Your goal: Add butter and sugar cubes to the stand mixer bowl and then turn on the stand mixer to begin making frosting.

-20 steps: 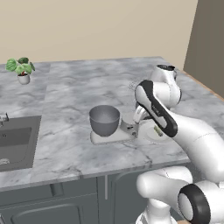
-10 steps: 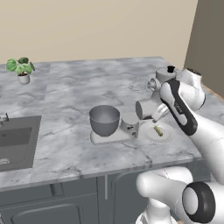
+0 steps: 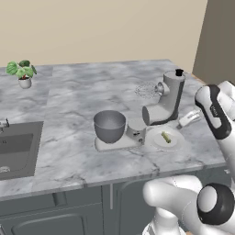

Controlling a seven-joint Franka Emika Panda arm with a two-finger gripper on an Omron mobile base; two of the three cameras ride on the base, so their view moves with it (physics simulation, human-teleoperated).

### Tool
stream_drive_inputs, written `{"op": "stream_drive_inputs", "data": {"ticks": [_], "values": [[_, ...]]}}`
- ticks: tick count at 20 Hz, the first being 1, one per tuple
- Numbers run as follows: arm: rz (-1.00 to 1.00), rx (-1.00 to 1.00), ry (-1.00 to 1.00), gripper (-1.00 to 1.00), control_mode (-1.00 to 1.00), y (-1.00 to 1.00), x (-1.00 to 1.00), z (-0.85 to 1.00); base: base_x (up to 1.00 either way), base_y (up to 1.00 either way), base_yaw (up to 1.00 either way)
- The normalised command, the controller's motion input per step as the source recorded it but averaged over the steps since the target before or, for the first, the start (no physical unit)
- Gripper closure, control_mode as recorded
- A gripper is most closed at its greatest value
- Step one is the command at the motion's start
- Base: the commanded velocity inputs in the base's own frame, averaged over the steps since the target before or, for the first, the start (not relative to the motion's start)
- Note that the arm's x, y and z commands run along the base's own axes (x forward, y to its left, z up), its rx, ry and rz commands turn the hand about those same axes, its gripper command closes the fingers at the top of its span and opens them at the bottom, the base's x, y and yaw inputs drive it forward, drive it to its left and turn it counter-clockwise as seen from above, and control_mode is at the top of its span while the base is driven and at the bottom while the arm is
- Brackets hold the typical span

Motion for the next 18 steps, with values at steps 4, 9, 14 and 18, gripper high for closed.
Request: {"op": "stream_drive_inputs", "data": {"ticks": [4,9,14,18], "values": [[-0.09,0.13,0.0,-1.0,-1.0,-0.27,0.0,-0.19,0.0,0.0,0.0],[-0.1,0.09,0.02,-1.0,-1.0,-0.06,0.01,-0.23,0.0,0.0,0.0],[-0.12,0.03,0.03,-1.0,-1.0,0.0,0.1,-0.25,0.0,0.0,0.0],[-0.13,0.0,0.01,-1.0,-1.0,0.0,0.23,-0.26,0.0,0.0,0.0]]}}
